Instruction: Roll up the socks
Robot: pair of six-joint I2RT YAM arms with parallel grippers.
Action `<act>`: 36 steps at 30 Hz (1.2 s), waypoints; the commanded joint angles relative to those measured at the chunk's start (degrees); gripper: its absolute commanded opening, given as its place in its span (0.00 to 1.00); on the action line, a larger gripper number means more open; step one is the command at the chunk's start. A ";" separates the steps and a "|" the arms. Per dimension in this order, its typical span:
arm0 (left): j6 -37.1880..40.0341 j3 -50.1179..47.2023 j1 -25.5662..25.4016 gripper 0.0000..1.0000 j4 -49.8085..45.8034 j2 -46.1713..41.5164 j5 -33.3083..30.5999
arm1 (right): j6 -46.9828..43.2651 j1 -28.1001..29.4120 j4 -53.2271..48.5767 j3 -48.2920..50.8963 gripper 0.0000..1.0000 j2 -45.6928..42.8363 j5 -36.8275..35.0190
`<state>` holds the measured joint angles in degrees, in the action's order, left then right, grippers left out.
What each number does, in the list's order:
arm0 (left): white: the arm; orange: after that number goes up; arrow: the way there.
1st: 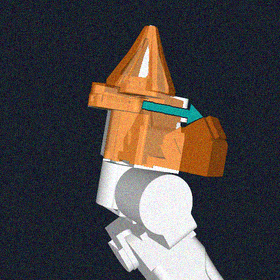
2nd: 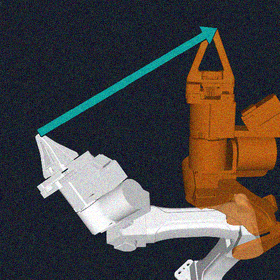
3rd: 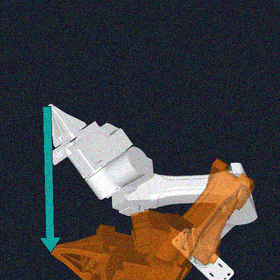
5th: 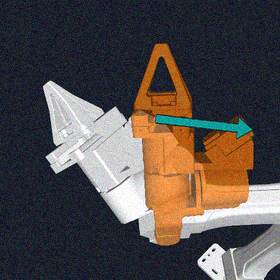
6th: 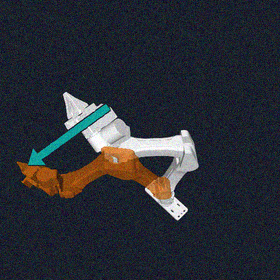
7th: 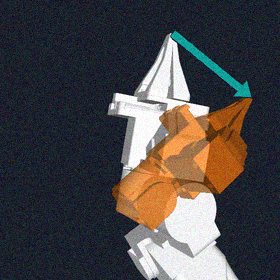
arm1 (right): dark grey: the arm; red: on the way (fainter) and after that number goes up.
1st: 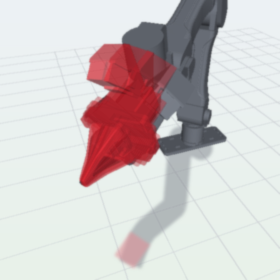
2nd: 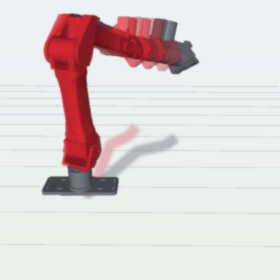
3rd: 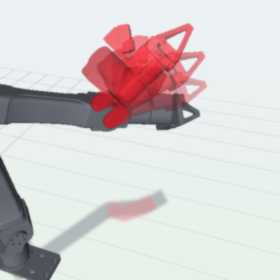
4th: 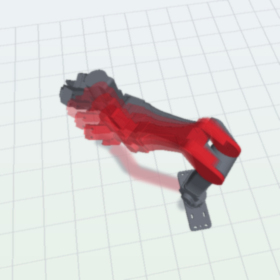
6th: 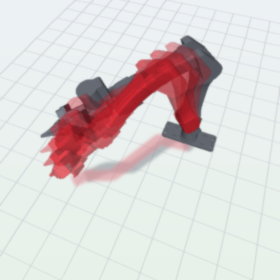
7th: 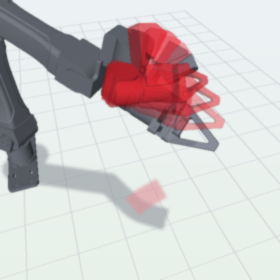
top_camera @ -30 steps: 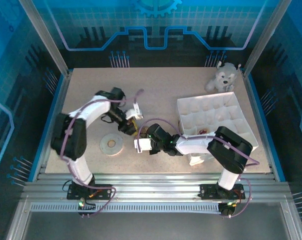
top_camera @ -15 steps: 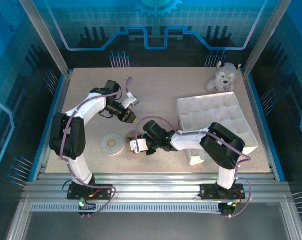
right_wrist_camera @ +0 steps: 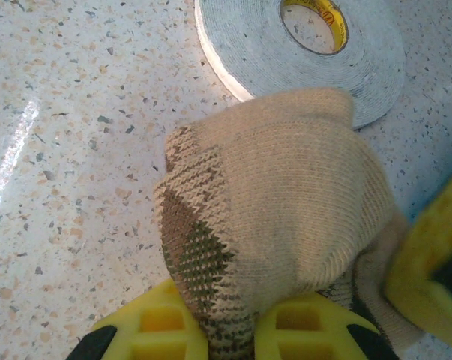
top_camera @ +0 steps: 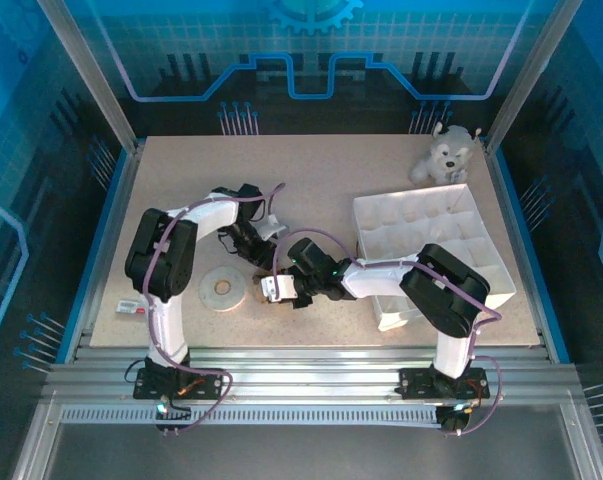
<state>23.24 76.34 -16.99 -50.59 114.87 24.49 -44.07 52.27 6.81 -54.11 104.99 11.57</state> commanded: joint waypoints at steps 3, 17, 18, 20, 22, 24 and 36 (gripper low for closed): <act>-4.61 0.10 -0.06 0.09 -1.71 2.60 -4.93 | 1.81 -1.13 -4.57 -0.47 0.00 1.10 -0.09; -11.53 -1.49 0.66 0.10 4.24 2.22 -7.44 | 8.85 -3.34 -26.61 -11.06 0.00 3.06 4.87; -11.68 -1.45 1.10 0.11 4.50 1.58 -7.22 | 10.06 -3.64 -28.17 -12.24 0.00 4.01 5.36; -12.23 -1.61 2.68 0.12 5.25 -0.44 -5.96 | 12.24 -4.49 -31.83 -14.93 0.00 6.36 6.70; -12.93 -1.83 4.58 0.15 6.47 -2.84 -4.71 | 13.68 -5.37 -34.74 -17.43 0.00 8.81 8.65; -12.99 -2.10 6.04 0.17 7.69 -5.33 -3.88 | 14.54 -6.01 -37.44 -19.74 0.00 11.05 9.86; 2.05 -21.46 7.60 0.18 25.30 -29.15 0.29 | 14.11 -8.19 -46.14 -26.25 0.00 15.31 15.84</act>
<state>18.17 60.01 -9.08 -31.31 90.45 22.37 -30.81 44.56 -31.18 -80.20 117.49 26.63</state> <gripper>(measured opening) 0.181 0.110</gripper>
